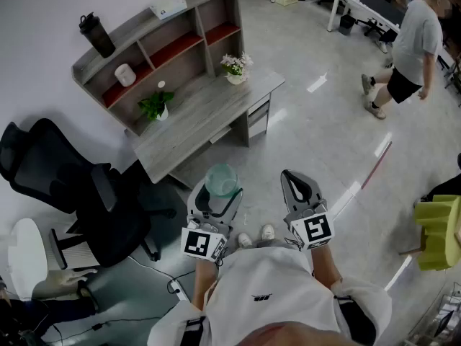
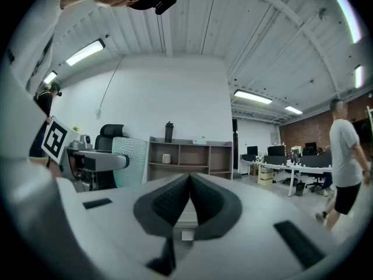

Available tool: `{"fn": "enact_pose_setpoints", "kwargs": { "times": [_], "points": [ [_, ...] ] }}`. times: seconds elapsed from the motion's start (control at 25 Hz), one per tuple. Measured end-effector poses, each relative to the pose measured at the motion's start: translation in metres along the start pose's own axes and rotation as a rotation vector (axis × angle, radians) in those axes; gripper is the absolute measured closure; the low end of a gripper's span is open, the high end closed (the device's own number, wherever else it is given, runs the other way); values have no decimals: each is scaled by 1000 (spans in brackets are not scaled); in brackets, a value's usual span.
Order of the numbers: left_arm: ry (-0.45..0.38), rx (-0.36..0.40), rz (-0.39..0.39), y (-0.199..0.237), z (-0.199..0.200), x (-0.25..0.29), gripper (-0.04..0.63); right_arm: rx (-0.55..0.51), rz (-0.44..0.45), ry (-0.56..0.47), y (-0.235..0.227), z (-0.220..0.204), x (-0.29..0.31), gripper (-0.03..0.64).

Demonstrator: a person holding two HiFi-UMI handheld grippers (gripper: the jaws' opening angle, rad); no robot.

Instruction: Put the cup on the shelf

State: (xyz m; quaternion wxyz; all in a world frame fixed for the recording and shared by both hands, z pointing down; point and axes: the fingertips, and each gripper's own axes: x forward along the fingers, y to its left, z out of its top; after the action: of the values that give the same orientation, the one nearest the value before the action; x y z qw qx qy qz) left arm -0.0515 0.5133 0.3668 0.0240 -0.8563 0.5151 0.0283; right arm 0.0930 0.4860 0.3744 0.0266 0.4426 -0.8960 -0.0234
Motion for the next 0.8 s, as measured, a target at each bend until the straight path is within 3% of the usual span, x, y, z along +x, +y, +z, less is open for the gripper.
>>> {"fn": "enact_pose_setpoints", "kwargs": {
  "times": [0.4, 0.8],
  "points": [
    [33, 42, 73, -13, -11, 40, 236, 24, 49, -40, -32, -5, 1, 584],
    [42, 68, 81, -18, -16, 78, 236, 32, 64, -59, -65, -5, 18, 586]
  ]
}}
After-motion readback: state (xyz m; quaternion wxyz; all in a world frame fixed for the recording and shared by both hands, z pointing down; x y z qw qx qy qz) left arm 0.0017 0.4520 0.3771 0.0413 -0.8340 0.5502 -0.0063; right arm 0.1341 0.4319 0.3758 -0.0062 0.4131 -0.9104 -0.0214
